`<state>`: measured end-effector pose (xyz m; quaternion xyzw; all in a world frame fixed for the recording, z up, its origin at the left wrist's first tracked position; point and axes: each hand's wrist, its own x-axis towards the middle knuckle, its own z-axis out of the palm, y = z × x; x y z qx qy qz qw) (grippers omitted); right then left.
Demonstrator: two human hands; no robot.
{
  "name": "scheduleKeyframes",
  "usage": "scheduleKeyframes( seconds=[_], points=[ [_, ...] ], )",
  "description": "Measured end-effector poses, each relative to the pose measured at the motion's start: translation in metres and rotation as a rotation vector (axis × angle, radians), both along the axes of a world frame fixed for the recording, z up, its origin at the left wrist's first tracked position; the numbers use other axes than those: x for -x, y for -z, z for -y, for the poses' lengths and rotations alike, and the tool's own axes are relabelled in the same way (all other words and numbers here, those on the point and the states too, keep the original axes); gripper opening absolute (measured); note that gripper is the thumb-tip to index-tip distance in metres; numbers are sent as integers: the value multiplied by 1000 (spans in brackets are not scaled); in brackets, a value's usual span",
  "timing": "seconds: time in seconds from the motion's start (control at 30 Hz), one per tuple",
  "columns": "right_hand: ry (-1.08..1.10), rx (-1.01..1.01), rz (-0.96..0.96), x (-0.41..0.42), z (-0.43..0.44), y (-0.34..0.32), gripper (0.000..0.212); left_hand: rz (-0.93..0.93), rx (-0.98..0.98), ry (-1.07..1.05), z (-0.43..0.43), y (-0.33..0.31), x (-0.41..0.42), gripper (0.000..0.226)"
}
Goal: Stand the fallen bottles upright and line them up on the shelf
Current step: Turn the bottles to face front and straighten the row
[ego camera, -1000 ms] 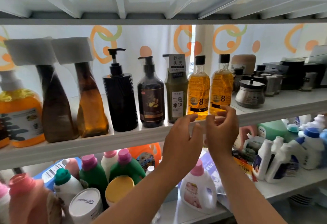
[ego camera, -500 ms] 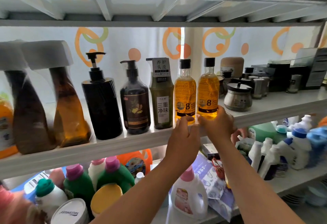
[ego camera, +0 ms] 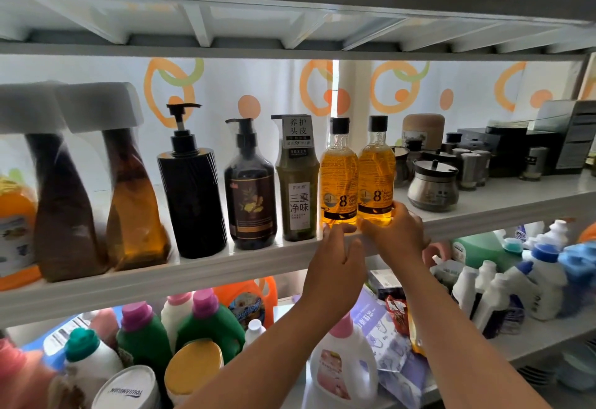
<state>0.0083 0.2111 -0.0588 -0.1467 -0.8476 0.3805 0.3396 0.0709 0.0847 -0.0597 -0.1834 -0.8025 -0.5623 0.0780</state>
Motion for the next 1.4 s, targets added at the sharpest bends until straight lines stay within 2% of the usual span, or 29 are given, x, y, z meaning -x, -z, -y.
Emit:
scheduleKeyframes(
  seconds=[0.17,0.23,0.3,0.4,0.53,0.73,0.9,0.97,1.03,1.07,1.13,1.2,1.27,1.4],
  points=[
    [-31,30,-16,0,3,1,52,-6,14,12,4,2,1,16],
    [-7,24,-18,-3,8,1,60,-11,22,15,5,1,0,15],
    [81,-3,-118,-11,16,1,67,-28,28,4,6,1,0,16],
    [23,-26,-343,-23,33,1,44,-46,-12,-8,6,1,3,17],
    [-192,86,-256,-27,49,1,37,-22,-61,-38,8,0,5,12],
    [-210,100,-212,-29,53,2,25,-25,-54,-40,11,0,3,8],
    [-210,130,-238,-28,48,1,29,-34,-75,-44,10,-1,2,10],
    [-121,160,-309,-24,41,0,32,-35,-91,-23,10,-3,-1,12],
    [-6,157,-343,-21,28,-3,47,-40,-95,-7,9,-4,-3,12],
    [2,143,-313,-19,20,-5,57,-39,-90,-10,9,-4,-3,11],
    [-118,106,-196,-14,6,-9,76,-24,-82,-25,7,-3,0,11],
    [-238,60,-83,-8,-2,-12,85,-6,-82,-41,5,-3,2,12],
    [-265,62,-34,-4,-7,-13,81,-10,-87,-70,3,-3,2,15],
    [-260,100,-57,2,-12,-9,65,-45,-107,-100,0,-3,0,17]
  ],
)
